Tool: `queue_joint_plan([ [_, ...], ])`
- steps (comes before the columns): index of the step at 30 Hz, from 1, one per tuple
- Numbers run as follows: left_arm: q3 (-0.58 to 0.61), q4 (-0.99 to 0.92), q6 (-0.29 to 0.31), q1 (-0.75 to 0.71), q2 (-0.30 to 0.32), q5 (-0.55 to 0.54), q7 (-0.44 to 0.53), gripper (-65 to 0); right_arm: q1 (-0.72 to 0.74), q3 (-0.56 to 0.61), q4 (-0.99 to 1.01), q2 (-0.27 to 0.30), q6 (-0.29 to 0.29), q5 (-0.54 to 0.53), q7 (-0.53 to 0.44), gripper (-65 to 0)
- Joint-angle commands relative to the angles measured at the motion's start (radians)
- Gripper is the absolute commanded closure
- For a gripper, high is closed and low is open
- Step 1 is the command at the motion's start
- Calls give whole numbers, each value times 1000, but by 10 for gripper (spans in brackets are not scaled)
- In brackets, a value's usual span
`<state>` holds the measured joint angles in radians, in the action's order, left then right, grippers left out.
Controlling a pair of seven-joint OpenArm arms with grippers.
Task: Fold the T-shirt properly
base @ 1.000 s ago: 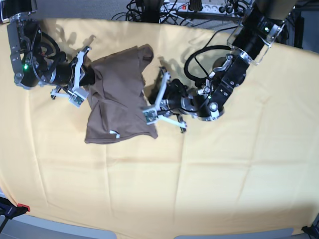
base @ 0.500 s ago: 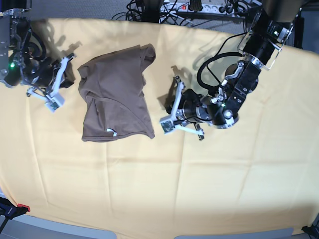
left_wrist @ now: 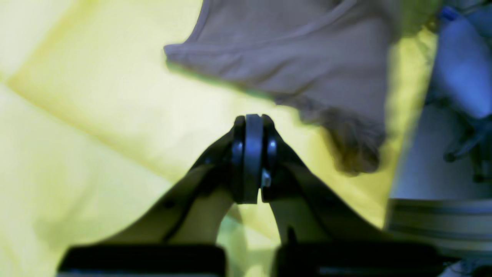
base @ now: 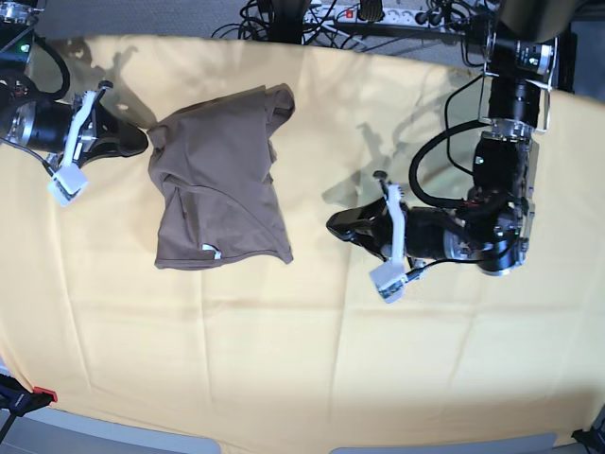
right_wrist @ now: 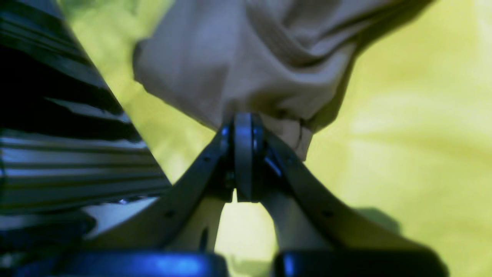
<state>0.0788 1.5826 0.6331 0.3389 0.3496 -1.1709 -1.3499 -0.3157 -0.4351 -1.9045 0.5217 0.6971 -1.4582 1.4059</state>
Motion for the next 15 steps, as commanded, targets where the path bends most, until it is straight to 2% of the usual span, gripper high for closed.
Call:
queue_joint_plan([
  [1,-24,14,3,12,14,-67,-20,0,8,-39,-14,5,1,-25,-10,0],
  [2,-40,14,3,4,22,-129,-46,0,8,-70,-18,-12,1,-25,-10,0],
  [5,-83,27,-4,-29,62,-312,-46,0,-10,-160,-50,-41,1,-25,-10,0],
  [9,-148,146,-4,-112,138,-313,-46,0,-95,-238,-154,-42,1,-25,-10,0],
  [15,-250,456,-4,-317,237,-313,-46,0,-269,-319,-343,-63,1,-25,-10,0],
])
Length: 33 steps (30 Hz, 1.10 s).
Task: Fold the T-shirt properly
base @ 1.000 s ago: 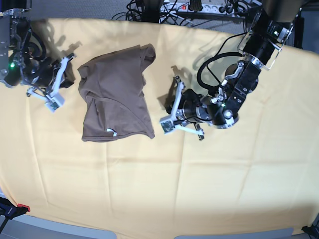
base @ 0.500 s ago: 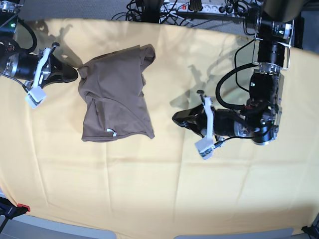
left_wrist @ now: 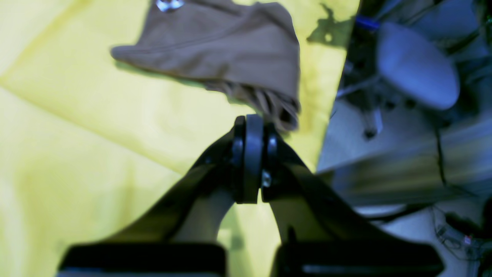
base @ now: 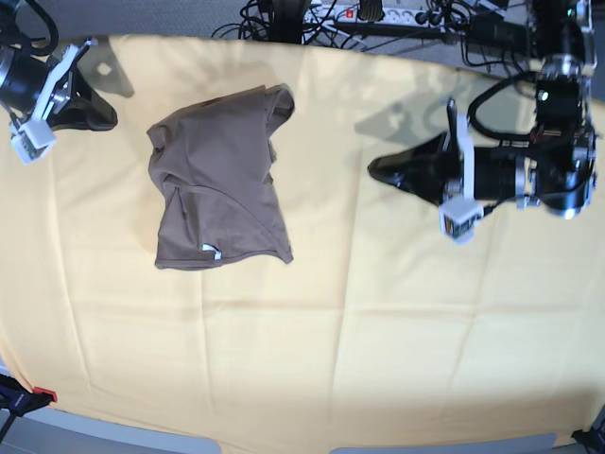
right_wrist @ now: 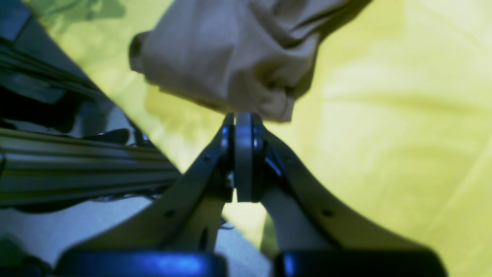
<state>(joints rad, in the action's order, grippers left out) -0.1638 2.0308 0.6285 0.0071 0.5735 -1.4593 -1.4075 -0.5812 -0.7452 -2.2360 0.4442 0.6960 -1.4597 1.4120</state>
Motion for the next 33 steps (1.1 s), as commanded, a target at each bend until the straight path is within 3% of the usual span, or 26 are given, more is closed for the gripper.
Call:
queue_joint_plan([
  [1,-39,57,1,-30,27,-24,11,0,-35,-24,-37,7,2,-24,-16,0],
  [4,-157,189,0,-175,64,-24,11,0,-140,-71,-92,-18,2,-24,-16,0],
  [8,-313,314,-21,-358,64,-24,11,0,-267,-89,-111,-58,2,-24,-16,0],
  [16,-516,325,-44,-730,61,-24,11,0,-514,-89,-111,-180,2,-24,-16,0],
  [21,-539,325,-15,-940,51,-21,11,0,-639,-83,-108,-203,2,-24,-16,0],
  [25,-537,325,39,-1088,0,73,11,0,-723,-62,-57,-202,2,-24,-16,0],
  [33,-526,70,61,-1137,-64,72,11,0,-639,159,268,-197,2,-24,-16,0],
])
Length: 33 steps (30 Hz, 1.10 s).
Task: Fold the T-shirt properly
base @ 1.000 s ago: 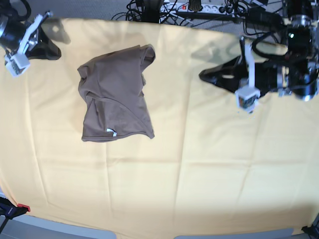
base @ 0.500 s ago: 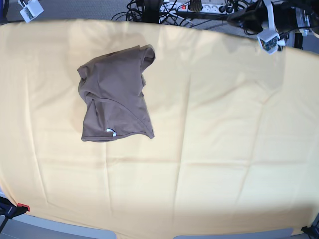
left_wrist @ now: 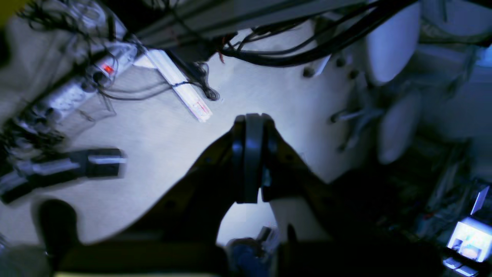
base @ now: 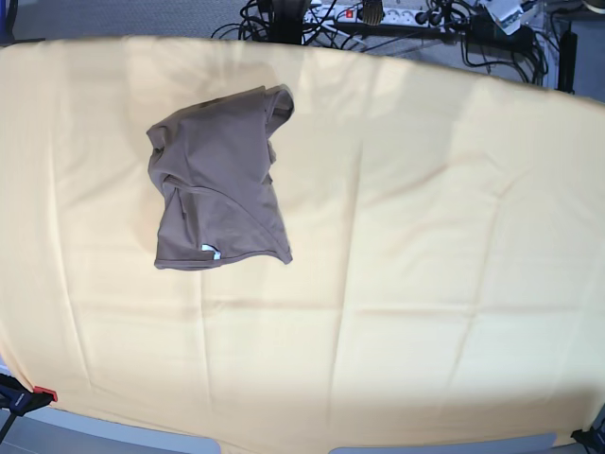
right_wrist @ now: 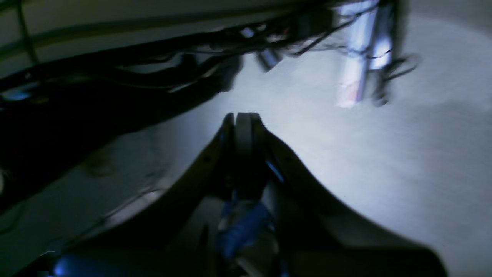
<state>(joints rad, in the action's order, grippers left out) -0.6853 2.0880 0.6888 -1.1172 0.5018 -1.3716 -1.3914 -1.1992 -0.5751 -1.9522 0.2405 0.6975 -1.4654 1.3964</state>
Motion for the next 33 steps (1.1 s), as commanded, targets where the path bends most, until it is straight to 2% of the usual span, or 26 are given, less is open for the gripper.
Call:
queue_joint_plan([
  [1,8,-32,2,-3,8,-15,-5,0,7,24,34,7,1,-13,0,0],
  [4,79,-163,9,56,8,45,9,0,101,120,185,10,1,154,-23,0],
  [8,236,-354,9,158,8,220,135,0,227,238,394,14,1,394,-187,0],
  [10,320,-456,9,218,8,316,219,0,286,298,494,24,1,504,-297,0],
  [14,476,-676,-8,351,1,500,383,0,404,421,702,44,1,740,-579,0],
  [18,592,-938,-8,498,-40,712,617,0,537,526,908,45,1,1003,-807,0],
  [21,670,-1149,-9,602,-65,892,883,0,621,599,1056,42,-7,1149,-977,0],
  [23,714,-1288,-16,664,-87,1005,1066,0,665,641,1143,36,-105,1239,-1095,0],
  [24,732,-1354,-38,692,-105,1052,1149,0,682,660,1183,30,-159,1279,-1151,0],
  [26,769,-1468,-125,737,-146,1131,1311,0,706,687,1248,9,-264,1361,-1242,0],
  [28,809,-1553,-226,760,-192,1183,1447,0,718,705,1290,-14,-342,1421,-1301,0],
  [30,848,-1593,-304,763,-236,1191,1524,0,717,722,1299,-37,-374,1445,-1344,0],
  [33,904,-1595,-363,760,-293,1192,1522,0,715,734,1299,-63,-389,1439,-1345,0],
])
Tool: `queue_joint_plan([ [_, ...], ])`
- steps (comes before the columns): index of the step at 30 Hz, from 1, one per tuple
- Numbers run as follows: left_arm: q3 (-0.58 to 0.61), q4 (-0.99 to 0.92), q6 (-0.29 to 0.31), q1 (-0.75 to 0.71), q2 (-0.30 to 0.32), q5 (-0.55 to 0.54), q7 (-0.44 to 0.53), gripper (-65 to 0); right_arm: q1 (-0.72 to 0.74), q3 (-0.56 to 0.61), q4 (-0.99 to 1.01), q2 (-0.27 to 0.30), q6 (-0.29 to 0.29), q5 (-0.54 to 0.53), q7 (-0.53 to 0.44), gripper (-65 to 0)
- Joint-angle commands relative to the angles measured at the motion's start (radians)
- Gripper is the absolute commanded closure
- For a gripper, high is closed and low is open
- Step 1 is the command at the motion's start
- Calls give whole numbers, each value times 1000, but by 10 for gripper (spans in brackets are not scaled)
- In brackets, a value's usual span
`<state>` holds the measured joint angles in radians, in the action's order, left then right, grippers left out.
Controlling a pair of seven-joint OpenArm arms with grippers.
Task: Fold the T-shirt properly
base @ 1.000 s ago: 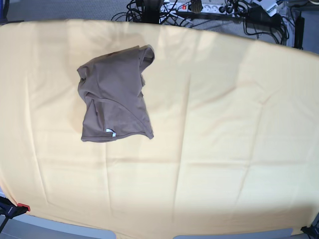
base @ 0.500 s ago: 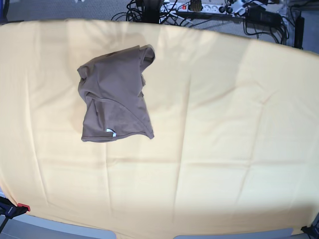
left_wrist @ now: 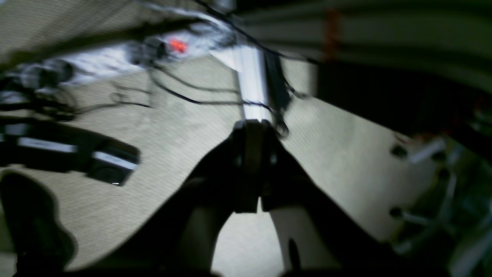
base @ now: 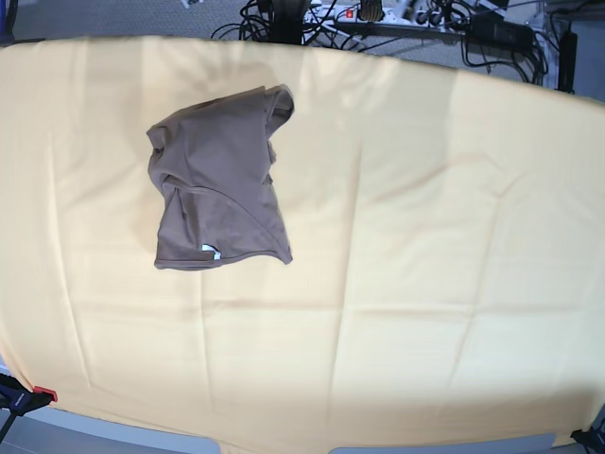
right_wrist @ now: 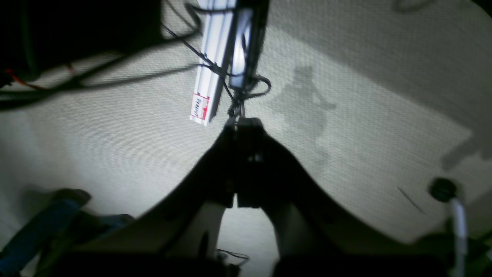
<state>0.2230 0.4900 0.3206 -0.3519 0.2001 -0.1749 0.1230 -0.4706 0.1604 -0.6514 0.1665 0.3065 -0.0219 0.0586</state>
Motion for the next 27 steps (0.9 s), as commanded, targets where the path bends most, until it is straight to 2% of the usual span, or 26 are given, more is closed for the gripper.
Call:
queue_joint_plan([
  [1,12,6,-24,-5,-8,-5,10,0,-14,-2,-2,4,3,-7,-15,0],
  [4,40,24,-114,-5,-58,-6,8,0,-14,-2,-2,-5,7,-7,-33,0],
  [10,47,25,-123,-5,-140,-5,8,0,-14,-2,-2,-5,8,-7,-37,0],
  [18,47,100,-123,-5,-128,6,-26,0,-10,-2,-2,-5,9,-7,-40,0],
  [21,47,120,-123,-2,-129,6,-26,0,-8,-2,-2,-5,34,-6,-40,0],
  [27,47,131,-119,34,-129,5,-54,0,19,-2,-3,1,21,-7,-28,0],
])
